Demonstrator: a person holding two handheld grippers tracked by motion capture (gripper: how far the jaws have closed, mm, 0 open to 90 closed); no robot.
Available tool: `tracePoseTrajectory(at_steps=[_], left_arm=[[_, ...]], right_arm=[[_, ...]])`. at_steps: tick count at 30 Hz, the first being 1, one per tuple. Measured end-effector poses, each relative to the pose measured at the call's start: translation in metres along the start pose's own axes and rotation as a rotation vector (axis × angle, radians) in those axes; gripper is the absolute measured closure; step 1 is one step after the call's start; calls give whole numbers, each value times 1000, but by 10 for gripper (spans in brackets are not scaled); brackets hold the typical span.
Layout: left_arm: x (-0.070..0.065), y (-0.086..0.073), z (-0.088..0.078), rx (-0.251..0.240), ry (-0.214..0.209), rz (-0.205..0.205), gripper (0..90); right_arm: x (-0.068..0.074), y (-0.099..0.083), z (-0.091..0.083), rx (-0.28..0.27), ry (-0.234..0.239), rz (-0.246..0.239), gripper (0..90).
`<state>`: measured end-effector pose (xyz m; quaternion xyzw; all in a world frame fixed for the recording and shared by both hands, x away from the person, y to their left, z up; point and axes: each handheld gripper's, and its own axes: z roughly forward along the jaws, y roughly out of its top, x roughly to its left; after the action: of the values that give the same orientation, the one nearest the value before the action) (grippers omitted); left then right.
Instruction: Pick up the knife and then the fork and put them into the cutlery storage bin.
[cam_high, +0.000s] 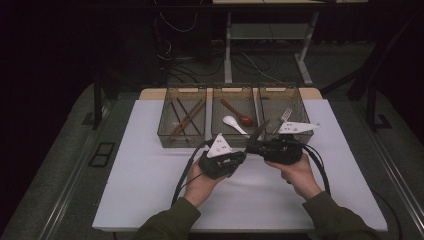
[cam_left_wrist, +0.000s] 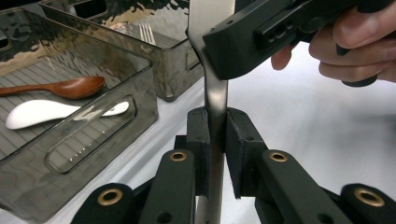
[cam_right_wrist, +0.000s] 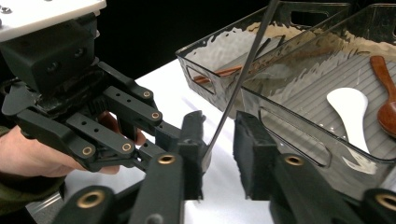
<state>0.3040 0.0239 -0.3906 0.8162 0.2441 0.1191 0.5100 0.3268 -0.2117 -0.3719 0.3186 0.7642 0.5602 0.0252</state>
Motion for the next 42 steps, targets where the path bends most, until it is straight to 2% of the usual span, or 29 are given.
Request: tracePoseTrajectory(at_steps=[4,11,14,19,23,27,30,31,35,38,42], left_arm=[[1,-1,1,0,4,3,790],[-1,-1,3,1,17,15,790],[-1,0,4,-1,13,14,790],[-1,0,5,-7,-3,7,788],[4,-1,5,-9,-35,-11,772],[8,-6,5,0,-62,3,712],[12,-8,2,9,-77,9,664],[13,-9,1,6,-87,0,652],[17,-14,-8,12,-106,14,595],[20,-17,-17,33,-122,17,549],[24,-23,-28,36,-119,12,490]], right_arm=[[-1,1,1,-3,5,6,804],[-3,1,4,-13,10,31,857],[-2,1,4,-24,27,39,880],[1,2,2,-17,11,11,883],[3,6,1,1,2,-25,884],[1,9,-2,10,-21,-55,884],[-3,12,-8,17,-41,-77,884],[-4,13,-10,17,-44,-76,884],[-11,15,-22,12,-70,-68,885],[-17,18,-33,9,-95,-60,885],[-25,22,-47,7,-117,-44,885]])
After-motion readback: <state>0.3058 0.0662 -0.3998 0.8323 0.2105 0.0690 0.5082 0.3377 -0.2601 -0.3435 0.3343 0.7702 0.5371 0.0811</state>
